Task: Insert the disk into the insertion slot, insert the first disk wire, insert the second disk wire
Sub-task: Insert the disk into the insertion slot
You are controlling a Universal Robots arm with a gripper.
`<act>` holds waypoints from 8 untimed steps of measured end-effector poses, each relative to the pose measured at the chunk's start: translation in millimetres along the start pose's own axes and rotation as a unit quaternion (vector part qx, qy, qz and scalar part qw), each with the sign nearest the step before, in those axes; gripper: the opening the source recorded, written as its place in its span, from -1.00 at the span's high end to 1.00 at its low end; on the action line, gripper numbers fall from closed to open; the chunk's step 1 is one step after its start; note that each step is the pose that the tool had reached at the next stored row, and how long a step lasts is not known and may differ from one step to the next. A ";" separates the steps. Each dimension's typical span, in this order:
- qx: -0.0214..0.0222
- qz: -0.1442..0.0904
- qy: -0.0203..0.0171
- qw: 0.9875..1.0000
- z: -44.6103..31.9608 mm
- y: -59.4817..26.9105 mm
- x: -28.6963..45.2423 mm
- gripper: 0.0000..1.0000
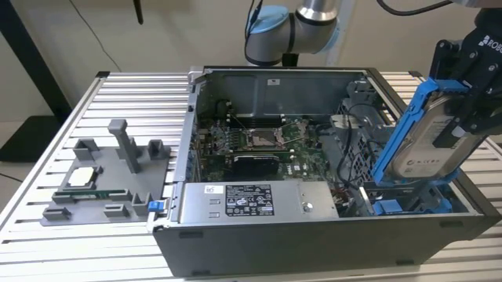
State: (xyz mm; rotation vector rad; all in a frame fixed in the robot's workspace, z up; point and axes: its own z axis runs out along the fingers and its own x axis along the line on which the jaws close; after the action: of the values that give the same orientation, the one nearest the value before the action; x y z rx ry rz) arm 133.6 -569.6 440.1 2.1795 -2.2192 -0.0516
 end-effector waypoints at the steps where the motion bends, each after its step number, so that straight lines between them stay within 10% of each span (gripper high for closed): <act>1: 0.000 0.000 -0.001 1.000 1.3 -1.0 0.1 1.00; 8: -0.001 0.000 -0.011 1.000 8.5 -3.6 4.7 1.00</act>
State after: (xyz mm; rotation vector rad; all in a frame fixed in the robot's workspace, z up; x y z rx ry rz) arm 136.8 -574.3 431.4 2.1892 -2.2283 -0.0779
